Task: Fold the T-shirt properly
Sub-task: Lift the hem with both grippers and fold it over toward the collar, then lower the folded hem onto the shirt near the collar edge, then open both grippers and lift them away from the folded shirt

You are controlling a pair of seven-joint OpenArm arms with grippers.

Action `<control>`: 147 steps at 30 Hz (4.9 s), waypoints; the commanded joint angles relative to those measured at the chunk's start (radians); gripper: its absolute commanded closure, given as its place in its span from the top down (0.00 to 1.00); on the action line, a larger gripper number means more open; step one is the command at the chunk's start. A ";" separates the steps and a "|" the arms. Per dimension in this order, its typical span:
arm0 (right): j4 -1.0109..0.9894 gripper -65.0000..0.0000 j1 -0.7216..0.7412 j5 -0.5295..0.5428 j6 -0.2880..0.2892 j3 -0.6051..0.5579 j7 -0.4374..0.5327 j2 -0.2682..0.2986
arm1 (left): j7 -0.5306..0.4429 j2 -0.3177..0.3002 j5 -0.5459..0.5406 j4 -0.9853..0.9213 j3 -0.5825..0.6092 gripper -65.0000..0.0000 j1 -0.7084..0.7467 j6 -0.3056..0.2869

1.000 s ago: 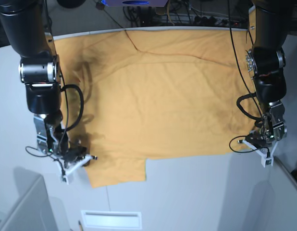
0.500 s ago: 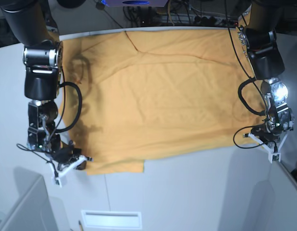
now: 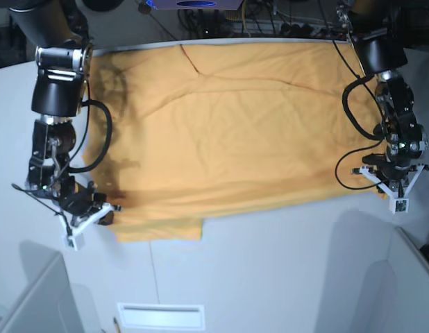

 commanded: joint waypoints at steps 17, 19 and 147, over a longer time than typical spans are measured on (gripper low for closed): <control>0.334 0.00 -0.183 0.019 0.007 0.158 -0.099 -0.032 | -0.017 -0.015 -0.115 0.199 -0.059 0.00 0.134 0.006; 0.352 0.00 -0.187 0.019 0.007 0.162 -0.111 -0.032 | 0.026 -0.015 -0.113 0.206 -0.049 0.00 0.134 0.008; 0.130 0.00 -0.453 0.314 0.004 0.110 -0.074 0.101 | 0.001 0.081 0.005 -0.128 -0.102 0.00 0.211 0.014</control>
